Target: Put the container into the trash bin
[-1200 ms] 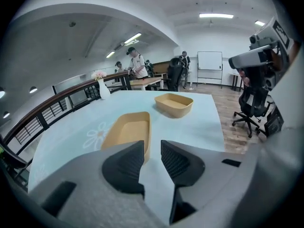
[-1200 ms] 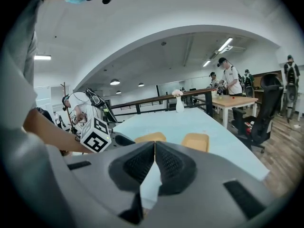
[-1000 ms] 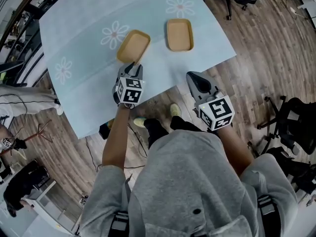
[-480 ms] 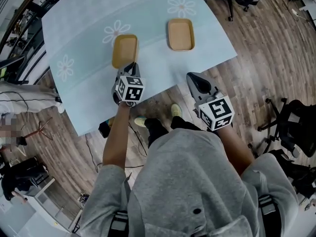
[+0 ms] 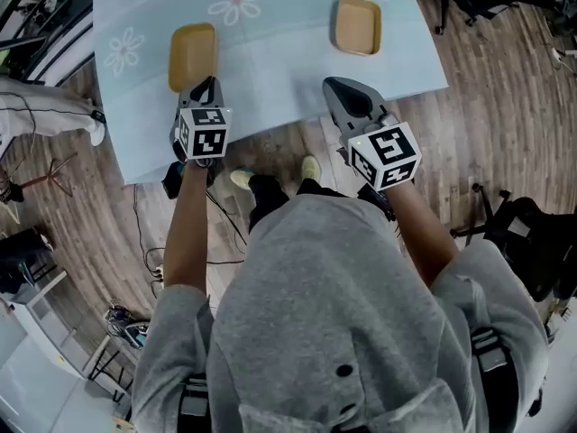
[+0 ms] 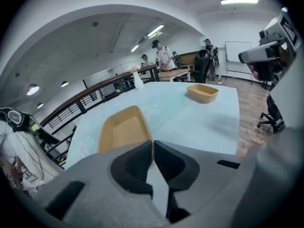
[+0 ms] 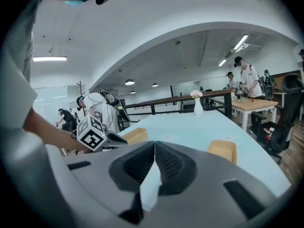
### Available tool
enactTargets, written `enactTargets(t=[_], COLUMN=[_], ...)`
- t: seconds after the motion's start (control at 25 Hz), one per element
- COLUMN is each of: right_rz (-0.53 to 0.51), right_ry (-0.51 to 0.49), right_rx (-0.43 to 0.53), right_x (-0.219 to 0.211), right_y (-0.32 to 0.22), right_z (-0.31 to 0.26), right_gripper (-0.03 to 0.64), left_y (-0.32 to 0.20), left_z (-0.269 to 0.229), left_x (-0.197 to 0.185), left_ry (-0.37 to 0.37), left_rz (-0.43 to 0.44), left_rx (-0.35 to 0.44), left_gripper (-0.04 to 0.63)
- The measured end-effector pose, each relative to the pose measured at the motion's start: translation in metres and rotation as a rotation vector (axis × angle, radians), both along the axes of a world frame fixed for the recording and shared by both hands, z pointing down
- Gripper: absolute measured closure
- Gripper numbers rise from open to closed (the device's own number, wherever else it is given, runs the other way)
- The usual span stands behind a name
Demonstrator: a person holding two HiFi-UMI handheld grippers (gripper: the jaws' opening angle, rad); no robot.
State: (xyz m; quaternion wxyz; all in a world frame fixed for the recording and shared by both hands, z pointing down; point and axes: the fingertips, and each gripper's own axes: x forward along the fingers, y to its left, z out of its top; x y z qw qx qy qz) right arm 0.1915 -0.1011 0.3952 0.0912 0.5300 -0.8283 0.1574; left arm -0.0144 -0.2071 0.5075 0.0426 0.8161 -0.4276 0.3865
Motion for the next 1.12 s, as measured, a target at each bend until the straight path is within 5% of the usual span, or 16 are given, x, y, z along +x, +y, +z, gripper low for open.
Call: enactTargets(t=[0.6, 0.88, 1.12], right_rz=[-0.381, -0.613, -0.690], right_ry=[-0.021, -0.019, 0.014], right_rx=[0.013, -0.022, -0.057], right_x=[-0.171, -0.307, -0.363], right_y=[-0.027, -0.034, -0.018], right_z=[-0.002, -0.020, 0.017], right_gripper=[0.591, 0.591, 0.591], left_y=[0.076, 0.133, 0.178], left_z=[-0.013, -0.017, 0.046], left_x=[-0.216, -0.335, -0.382], left_ry=[0.012, 0.048, 0.103], left_rz=[-0.460, -0.719, -0.835], left_rx=[0.030, -0.015, -0.087], left_gripper=[0.563, 0.563, 0.563])
